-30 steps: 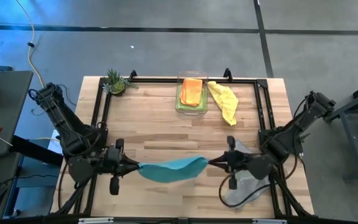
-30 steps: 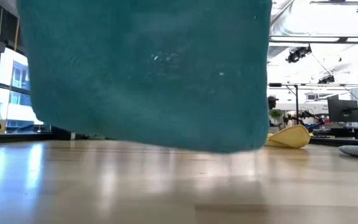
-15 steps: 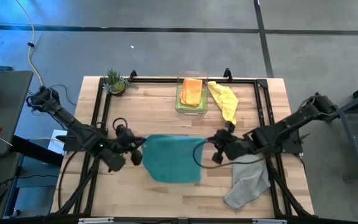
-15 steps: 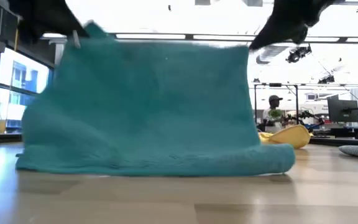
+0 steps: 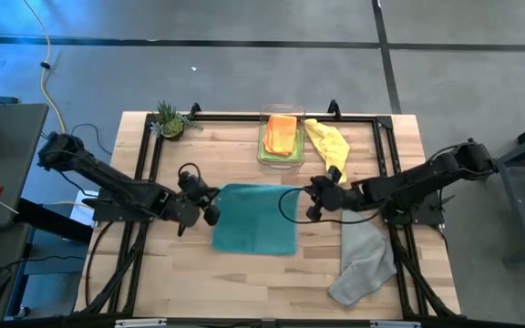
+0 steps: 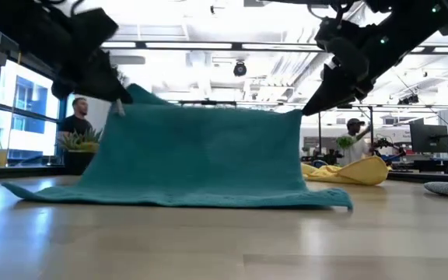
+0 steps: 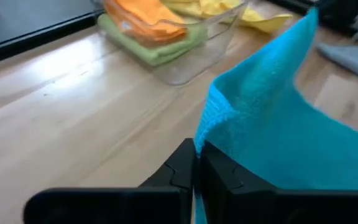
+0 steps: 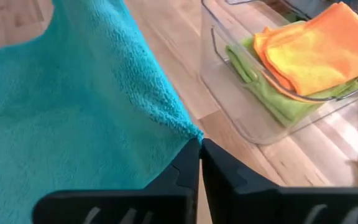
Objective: Fold microfiber towels
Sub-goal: Fold the blue microfiber cloth
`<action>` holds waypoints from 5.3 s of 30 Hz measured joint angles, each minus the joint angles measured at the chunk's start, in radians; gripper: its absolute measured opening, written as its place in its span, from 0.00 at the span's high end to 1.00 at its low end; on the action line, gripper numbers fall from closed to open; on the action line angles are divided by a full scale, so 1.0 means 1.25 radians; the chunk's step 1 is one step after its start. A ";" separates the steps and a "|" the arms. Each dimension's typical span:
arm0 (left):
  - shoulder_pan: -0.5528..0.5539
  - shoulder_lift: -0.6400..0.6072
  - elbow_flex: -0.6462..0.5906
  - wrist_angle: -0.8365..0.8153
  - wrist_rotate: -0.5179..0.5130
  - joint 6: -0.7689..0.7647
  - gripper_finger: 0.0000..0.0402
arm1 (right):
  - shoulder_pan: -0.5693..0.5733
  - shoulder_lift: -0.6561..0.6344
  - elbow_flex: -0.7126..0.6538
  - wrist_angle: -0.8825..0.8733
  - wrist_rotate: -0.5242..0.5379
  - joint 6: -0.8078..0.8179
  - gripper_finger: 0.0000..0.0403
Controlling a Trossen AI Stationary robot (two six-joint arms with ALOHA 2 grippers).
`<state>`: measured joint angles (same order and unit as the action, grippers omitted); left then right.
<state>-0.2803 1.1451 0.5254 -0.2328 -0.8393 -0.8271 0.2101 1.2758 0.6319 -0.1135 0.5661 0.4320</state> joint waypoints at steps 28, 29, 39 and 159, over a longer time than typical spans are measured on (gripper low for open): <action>-0.096 0.052 -0.002 0.058 0.333 0.268 0.93 | 0.107 0.104 0.001 0.187 -0.158 0.031 0.98; -0.105 0.074 -0.002 0.086 0.345 0.273 0.95 | 0.119 0.126 0.001 0.212 -0.163 0.033 0.97; -0.143 0.274 -0.002 0.249 0.374 0.265 1.00 | 0.176 0.328 0.026 0.359 -0.185 0.055 0.99; -0.403 0.348 0.340 -0.143 0.170 -0.019 1.00 | 0.436 0.471 0.543 -0.435 -0.051 -0.028 0.98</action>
<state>-0.7835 1.5799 0.9508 -0.4113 -0.6273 -0.8505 0.7551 1.8645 1.3108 -0.6575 0.5026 0.3966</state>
